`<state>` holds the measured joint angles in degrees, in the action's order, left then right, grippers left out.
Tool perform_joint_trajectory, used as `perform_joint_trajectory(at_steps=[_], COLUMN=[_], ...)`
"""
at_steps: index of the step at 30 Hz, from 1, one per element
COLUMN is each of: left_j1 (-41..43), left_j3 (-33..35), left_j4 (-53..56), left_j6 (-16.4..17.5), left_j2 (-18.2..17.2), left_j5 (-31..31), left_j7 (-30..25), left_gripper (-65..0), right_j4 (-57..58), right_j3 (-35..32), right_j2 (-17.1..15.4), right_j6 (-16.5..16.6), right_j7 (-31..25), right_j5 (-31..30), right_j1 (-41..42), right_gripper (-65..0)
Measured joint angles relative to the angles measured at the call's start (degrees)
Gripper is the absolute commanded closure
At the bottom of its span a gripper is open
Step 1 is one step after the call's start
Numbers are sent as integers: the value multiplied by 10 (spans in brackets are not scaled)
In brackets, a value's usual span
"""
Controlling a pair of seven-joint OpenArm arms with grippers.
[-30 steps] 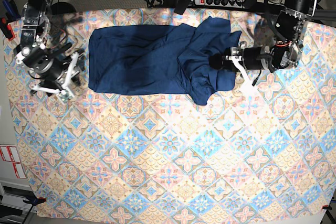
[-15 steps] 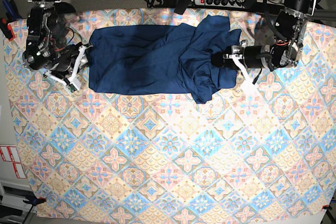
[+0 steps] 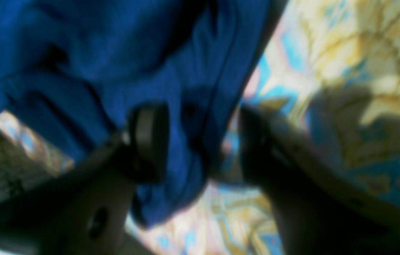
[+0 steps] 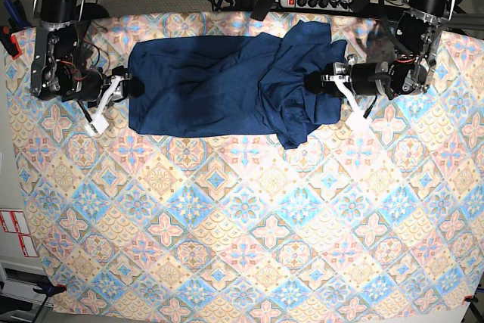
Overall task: Fold the T-shirt properly
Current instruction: 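Grasp the opposite shirt end with the right gripper, left gripper holding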
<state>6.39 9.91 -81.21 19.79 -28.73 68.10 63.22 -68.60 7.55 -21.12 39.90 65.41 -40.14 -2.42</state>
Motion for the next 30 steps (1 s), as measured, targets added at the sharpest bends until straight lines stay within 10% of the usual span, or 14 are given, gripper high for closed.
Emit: perform_joint_trajectory(at_steps=[30], left_j1=[0], left_j3=[0], left_j4=[0], left_j6=[0], left_j2=[0], left_j5=[0], left_j7=[0], left_gripper=[0], right_j4=[-13], right_j3=[-72], right_j2=[51], right_j6=[-6], right_j7=[18], right_j5=[-97], right_j1=[23], right_gripper=[-303])
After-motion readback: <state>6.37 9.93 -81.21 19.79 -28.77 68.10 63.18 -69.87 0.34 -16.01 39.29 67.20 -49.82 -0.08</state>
